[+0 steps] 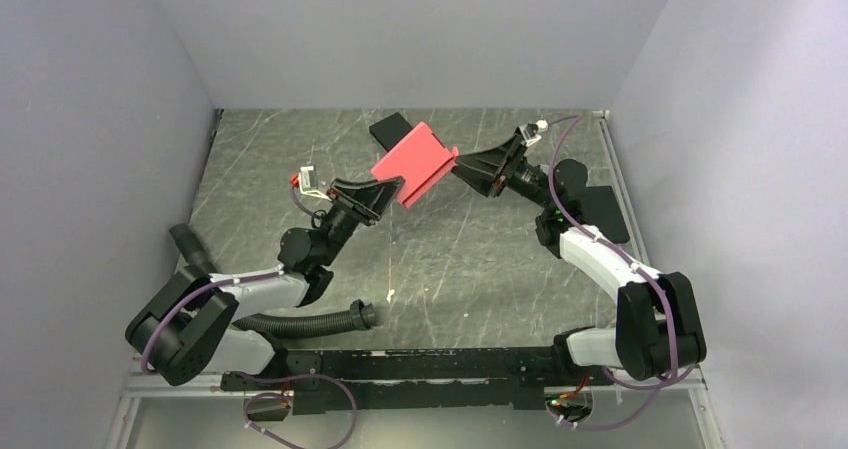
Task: Fold the paper box
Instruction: Close the paper box.
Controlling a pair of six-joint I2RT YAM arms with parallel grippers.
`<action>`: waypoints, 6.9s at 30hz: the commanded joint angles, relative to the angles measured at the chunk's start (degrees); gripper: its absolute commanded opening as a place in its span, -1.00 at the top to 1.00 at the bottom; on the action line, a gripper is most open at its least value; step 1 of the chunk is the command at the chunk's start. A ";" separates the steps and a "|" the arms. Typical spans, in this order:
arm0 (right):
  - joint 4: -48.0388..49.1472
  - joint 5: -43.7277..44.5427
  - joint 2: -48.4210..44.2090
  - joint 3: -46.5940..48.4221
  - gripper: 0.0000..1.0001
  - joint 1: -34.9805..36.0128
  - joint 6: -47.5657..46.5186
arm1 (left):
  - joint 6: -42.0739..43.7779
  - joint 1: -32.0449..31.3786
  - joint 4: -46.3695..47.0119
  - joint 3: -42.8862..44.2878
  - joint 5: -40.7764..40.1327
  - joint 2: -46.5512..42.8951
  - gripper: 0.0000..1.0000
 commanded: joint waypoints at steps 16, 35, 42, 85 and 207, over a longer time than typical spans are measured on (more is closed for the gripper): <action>-0.76 -0.19 -1.76 2.62 0.19 0.25 -3.92 | -1.12 -0.21 4.40 2.12 0.14 0.09 0.98; -1.96 -0.16 -2.06 2.68 0.27 0.13 -5.35 | -1.48 -0.20 4.41 1.80 -0.44 -0.62 0.98; -2.72 -0.11 -2.19 2.60 0.30 0.16 -6.02 | -1.39 -0.21 4.41 1.66 -0.58 -0.96 0.98; 8.51 -1.32 -2.79 2.22 -0.04 -3.64 5.25 | 1.13 -0.16 4.37 -0.14 1.06 -2.24 0.98; -25.71 -0.77 -5.09 16.48 0.51 2.59 -62.34 | -4.64 -0.69 4.37 -1.34 -2.00 -2.43 1.00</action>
